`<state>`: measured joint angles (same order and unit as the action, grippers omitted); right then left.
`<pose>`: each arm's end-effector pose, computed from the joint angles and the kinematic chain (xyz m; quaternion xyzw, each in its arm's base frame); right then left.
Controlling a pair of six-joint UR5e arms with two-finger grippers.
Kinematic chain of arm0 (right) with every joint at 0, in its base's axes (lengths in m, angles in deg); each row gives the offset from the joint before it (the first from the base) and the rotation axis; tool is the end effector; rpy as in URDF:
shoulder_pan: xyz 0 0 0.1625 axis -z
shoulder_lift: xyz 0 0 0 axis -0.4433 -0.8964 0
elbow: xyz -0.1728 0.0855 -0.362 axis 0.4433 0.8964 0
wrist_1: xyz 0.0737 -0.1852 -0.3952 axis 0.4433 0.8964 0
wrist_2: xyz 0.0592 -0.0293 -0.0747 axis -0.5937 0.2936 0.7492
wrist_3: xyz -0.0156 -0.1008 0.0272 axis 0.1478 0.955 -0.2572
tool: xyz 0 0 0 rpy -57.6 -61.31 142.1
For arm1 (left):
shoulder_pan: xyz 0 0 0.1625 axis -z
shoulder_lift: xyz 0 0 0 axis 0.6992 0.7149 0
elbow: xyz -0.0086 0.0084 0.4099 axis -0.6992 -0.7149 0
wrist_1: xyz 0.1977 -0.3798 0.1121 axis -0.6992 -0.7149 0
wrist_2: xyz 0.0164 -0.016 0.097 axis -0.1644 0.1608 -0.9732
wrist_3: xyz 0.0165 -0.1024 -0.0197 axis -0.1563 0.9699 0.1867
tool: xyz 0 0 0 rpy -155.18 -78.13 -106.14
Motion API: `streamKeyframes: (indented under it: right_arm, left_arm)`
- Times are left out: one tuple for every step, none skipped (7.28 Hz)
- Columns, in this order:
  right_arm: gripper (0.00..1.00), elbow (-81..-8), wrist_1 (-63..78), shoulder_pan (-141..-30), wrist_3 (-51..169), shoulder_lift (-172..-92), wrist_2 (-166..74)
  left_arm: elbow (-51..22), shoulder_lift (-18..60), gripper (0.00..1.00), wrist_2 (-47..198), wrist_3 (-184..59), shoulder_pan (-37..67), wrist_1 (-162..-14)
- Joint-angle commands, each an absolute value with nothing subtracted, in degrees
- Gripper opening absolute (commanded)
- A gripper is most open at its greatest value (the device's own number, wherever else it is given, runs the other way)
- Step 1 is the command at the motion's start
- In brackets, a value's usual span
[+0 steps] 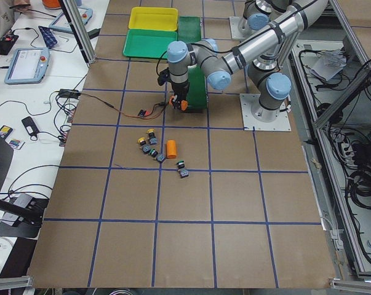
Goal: Sort buttons by color to trays
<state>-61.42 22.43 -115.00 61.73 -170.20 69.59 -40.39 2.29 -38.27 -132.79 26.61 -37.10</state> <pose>0.1198 -0.3955 0.4330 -0.1323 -0.9910 0.0000 0.0214 0.0327 -0.4894 0.2685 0.3149 0.9485 0.0347 0.0012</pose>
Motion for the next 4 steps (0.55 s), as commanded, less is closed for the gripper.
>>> streamKeyframes:
  right_arm:
    - [1.0,-61.45,22.43,-115.0,61.74,-170.41,69.61]
    - [1.0,-61.45,22.43,-115.0,61.74,-170.41,69.61]
    - [1.0,-61.45,22.43,-115.0,61.74,-170.5,69.61]
    - [1.0,-61.45,22.43,-115.0,61.74,-170.42,69.61]
  left_arm:
    - [-43.05,0.63,0.0,-37.5,-148.16,30.78,-37.58]
    - [-43.94,0.63,0.0,-37.5,-152.47,31.56,-37.49]
    - [-43.95,-0.15,0.0,-37.67,-155.56,33.14,-37.49]
    - [-44.04,-0.16,0.0,-37.76,-157.15,34.2,-37.31]
